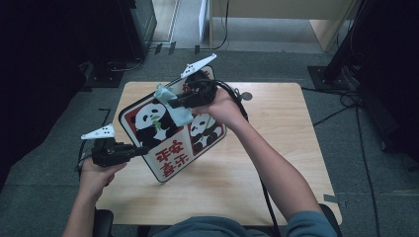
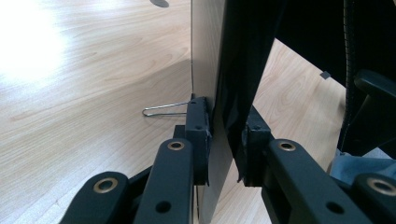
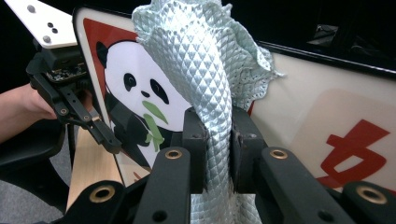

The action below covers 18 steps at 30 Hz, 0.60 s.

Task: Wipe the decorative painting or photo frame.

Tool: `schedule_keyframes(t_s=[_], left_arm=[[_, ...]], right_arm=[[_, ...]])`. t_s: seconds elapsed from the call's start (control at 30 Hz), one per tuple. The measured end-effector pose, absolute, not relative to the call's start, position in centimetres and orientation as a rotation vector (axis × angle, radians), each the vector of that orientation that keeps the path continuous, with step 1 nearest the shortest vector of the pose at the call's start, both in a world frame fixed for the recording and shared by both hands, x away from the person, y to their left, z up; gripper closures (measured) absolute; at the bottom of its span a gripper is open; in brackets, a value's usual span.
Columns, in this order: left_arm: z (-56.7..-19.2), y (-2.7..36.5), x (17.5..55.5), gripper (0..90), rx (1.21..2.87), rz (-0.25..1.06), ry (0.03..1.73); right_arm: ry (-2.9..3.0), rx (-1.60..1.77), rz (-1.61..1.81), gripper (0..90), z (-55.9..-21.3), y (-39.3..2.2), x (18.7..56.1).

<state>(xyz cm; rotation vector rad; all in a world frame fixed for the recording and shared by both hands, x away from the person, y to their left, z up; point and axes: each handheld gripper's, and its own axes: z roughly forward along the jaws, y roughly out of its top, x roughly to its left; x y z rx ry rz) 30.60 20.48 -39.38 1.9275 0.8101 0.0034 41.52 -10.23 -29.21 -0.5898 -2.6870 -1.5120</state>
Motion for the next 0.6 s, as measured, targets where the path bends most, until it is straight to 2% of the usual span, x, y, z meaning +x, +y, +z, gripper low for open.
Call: schedule_keyframes(t_s=[0.6], left_arm=[[-39.3,20.3,30.5,78.2,1.936,0.006,0.805]], right_arm=[[-2.692,-0.585,-1.476,79.5,-31.8,-10.8,41.2]])
